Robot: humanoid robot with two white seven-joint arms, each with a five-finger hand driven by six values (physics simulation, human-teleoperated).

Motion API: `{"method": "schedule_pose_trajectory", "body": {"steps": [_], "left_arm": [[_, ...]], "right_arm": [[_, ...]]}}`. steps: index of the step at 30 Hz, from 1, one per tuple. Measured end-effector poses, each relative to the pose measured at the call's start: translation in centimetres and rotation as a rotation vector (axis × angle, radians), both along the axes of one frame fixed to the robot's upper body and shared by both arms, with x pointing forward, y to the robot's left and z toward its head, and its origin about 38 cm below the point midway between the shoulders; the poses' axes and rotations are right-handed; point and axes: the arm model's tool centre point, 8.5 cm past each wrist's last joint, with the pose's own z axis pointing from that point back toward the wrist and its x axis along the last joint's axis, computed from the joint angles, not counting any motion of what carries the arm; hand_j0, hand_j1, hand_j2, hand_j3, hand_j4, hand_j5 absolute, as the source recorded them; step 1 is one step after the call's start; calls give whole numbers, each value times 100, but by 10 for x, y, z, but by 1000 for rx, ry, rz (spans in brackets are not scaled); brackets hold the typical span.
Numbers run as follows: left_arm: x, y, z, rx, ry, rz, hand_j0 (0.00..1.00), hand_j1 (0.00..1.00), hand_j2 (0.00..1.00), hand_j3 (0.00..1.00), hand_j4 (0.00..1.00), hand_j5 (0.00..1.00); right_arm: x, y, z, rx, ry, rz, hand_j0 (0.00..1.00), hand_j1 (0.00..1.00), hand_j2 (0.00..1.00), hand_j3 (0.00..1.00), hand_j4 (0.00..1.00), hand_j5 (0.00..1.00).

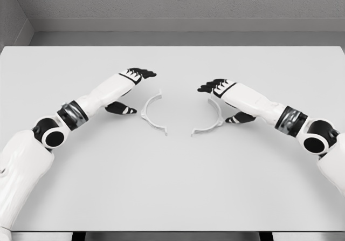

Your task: Assemble PVC drainage pipe clamps

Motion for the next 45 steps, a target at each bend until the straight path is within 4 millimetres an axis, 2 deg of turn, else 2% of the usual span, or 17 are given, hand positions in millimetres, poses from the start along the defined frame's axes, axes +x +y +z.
{"method": "schedule_pose_trajectory", "body": {"steps": [8,12,17,26,32,39,45], "left_arm": [[1,-5,-4,-8,11,-1,100,100,100,100,100,100],[1,-9,-4,-15,12,-5,100,100,100,100,100,100],[1,-15,-5,-25,13,-11,100,100,100,100,100,100],[0,-20,-4,-34,11,-19,100,100,100,100,100,100],[4,-7,2,-24,0,2,100,100,100,100,100,100],[7,12,8,0,-12,26,100,100,100,100,100,100],[8,18,10,6,-15,35,100,100,100,100,100,100]], "right_arm": [[4,4,-2,-1,8,2,100,100,100,100,100,100],[11,8,3,-2,-2,4,100,100,100,100,100,100],[11,13,-5,3,16,6,100,100,100,100,100,100],[15,18,0,10,7,10,100,100,100,100,100,100],[27,18,13,12,-18,-2,100,100,100,100,100,100],[36,28,5,22,7,-12,100,100,100,100,100,100],[39,33,-1,21,24,-11,100,100,100,100,100,100]]}}
